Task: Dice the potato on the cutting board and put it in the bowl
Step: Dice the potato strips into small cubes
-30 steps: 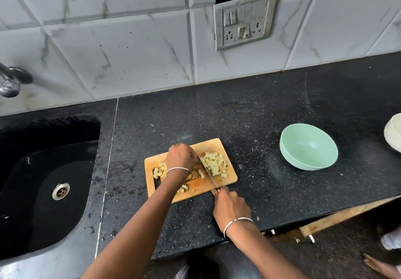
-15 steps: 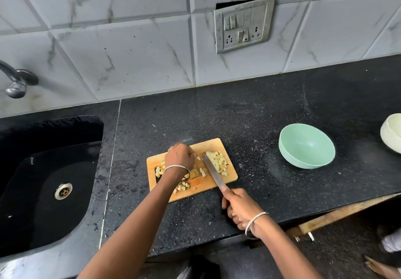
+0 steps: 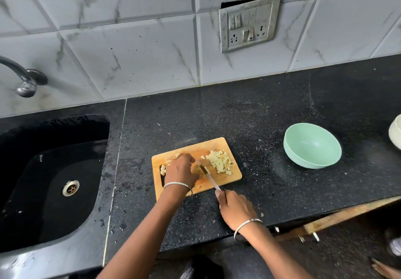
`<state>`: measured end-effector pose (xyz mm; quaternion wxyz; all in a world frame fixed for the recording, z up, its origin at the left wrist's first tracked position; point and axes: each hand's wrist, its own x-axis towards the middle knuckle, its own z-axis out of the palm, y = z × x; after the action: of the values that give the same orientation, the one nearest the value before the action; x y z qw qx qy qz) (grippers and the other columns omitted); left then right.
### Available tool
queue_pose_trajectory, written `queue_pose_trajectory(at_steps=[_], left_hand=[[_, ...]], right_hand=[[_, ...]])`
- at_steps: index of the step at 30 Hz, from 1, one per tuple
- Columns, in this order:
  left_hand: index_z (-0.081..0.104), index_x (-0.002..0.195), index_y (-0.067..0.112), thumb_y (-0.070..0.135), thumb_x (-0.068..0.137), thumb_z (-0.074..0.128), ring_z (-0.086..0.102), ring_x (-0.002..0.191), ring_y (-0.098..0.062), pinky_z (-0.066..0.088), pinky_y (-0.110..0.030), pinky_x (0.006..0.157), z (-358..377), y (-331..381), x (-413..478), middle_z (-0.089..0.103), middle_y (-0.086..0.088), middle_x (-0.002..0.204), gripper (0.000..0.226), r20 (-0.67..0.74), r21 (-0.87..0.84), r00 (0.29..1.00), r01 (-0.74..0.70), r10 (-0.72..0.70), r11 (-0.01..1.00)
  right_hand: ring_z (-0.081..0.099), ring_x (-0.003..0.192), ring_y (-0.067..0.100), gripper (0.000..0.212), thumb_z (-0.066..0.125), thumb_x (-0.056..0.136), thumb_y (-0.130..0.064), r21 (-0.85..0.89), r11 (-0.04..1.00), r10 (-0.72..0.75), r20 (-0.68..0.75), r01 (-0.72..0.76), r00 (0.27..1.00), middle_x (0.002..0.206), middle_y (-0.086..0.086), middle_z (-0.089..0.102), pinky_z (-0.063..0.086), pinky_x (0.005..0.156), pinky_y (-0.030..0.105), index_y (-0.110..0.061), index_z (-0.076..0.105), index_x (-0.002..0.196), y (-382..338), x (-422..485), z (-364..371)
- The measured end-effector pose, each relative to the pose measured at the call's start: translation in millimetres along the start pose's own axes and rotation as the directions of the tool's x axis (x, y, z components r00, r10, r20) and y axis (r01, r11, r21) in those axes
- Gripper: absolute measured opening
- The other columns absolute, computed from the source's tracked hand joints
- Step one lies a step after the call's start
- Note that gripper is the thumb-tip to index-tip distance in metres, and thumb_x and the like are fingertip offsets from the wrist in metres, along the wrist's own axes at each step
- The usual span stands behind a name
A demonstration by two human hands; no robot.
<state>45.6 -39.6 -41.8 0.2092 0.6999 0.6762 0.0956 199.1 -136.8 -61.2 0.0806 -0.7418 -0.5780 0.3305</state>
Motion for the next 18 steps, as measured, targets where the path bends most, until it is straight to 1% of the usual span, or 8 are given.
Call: queue_pose_trajectory(at_steps=[2,3,5,8,11,13,15,18], left_hand=[[0.059,0.117,0.018,0.027,0.073,0.082,0.063,0.101,-0.027,0.049,-0.034,0.08,12.3,-1.0,-4.2,0.068,-0.004,0.109,0.05,-0.032,-0.011,0.999,0.029,-0.029,1.0],[0.058,0.117,0.018,0.026,0.074,0.081,0.063,0.101,-0.028,0.049,-0.034,0.08,16.9,-1.4,-4.2,0.068,-0.003,0.108,0.049,-0.051,-0.026,0.998,0.034,-0.035,0.999],[0.061,0.113,0.019,0.02,0.075,0.078,0.063,0.099,-0.027,0.05,-0.036,0.08,22.0,-2.5,-3.1,0.069,-0.002,0.104,0.041,-0.089,-0.071,0.996,0.017,-0.023,0.997],[0.065,0.102,0.022,0.015,0.074,0.077,0.065,0.089,-0.024,0.052,-0.038,0.076,23.6,-4.4,-1.6,0.071,0.002,0.095,0.031,-0.112,-0.139,0.994,-0.017,0.002,0.99],[0.066,0.094,0.025,0.015,0.071,0.08,0.066,0.079,-0.019,0.054,-0.036,0.072,23.1,-4.4,-0.3,0.071,0.006,0.088,0.029,-0.114,-0.195,0.993,-0.04,0.018,0.98],[0.066,0.093,0.025,0.016,0.072,0.082,0.066,0.077,-0.017,0.055,-0.035,0.071,22.8,-4.4,0.3,0.071,0.007,0.087,0.028,-0.117,-0.22,0.993,-0.035,0.009,0.975],[0.064,0.094,0.025,0.018,0.072,0.081,0.065,0.077,-0.017,0.055,-0.035,0.071,24.6,-4.8,-0.2,0.07,0.006,0.087,0.028,-0.126,-0.225,0.992,-0.035,0.007,0.974],[0.064,0.094,0.026,0.019,0.072,0.081,0.065,0.077,-0.018,0.055,-0.035,0.071,27.0,-4.8,-2.0,0.07,0.005,0.088,0.029,-0.141,-0.224,0.99,-0.029,-0.003,0.974]], right_hand=[[0.063,0.101,0.036,0.046,0.025,0.103,-0.05,-0.057,0.998,0.022,-0.07,-0.026,0.997,0.105,0.011,0.066,0.04,0.069,0.038,-0.017,0.057,0.104,-2.6,-2.8,-0.3],[0.062,0.102,0.036,0.045,0.025,0.103,-0.049,-0.072,0.997,0.032,-0.108,-0.04,0.994,0.107,0.011,0.065,0.041,0.07,0.038,-0.016,0.055,0.104,-2.3,-3.4,-2.1],[0.062,0.101,0.037,0.043,0.027,0.102,-0.049,-0.076,0.996,0.041,-0.148,-0.052,0.988,0.106,0.012,0.065,0.041,0.07,0.039,-0.016,0.054,0.101,0.3,-2.7,-5.8],[0.062,0.098,0.036,0.04,0.027,0.102,-0.051,-0.047,0.999,0.016,-0.108,-0.021,0.994,0.103,0.011,0.066,0.044,0.07,0.04,-0.019,0.049,0.09,5.1,0.6,-8.8],[0.061,0.096,0.036,0.039,0.027,0.101,-0.052,-0.013,1.0,-0.014,-0.1,0.012,0.995,0.099,0.01,0.066,0.04,0.068,0.04,-0.022,0.046,0.084,6.1,-1.2,-10.5],[0.062,0.094,0.035,0.04,0.026,0.101,-0.053,0.011,0.999,-0.037,-0.1,0.038,0.994,0.093,0.008,0.065,0.039,0.066,0.039,-0.023,0.045,0.082,4.8,-5.5,-10.3],[0.062,0.092,0.035,0.041,0.025,0.101,-0.054,0.028,0.998,-0.05,-0.094,0.053,0.994,0.089,0.006,0.064,0.038,0.065,0.04,-0.024,0.045,0.081,2.0,-10.8,-9.5],[0.062,0.093,0.035,0.041,0.024,0.101,-0.054,0.017,0.998,-0.058,-0.101,0.06,0.993,0.093,0.007,0.065,0.037,0.065,0.04,-0.024,0.046,0.086,-2.2,-15.0,-6.8]])
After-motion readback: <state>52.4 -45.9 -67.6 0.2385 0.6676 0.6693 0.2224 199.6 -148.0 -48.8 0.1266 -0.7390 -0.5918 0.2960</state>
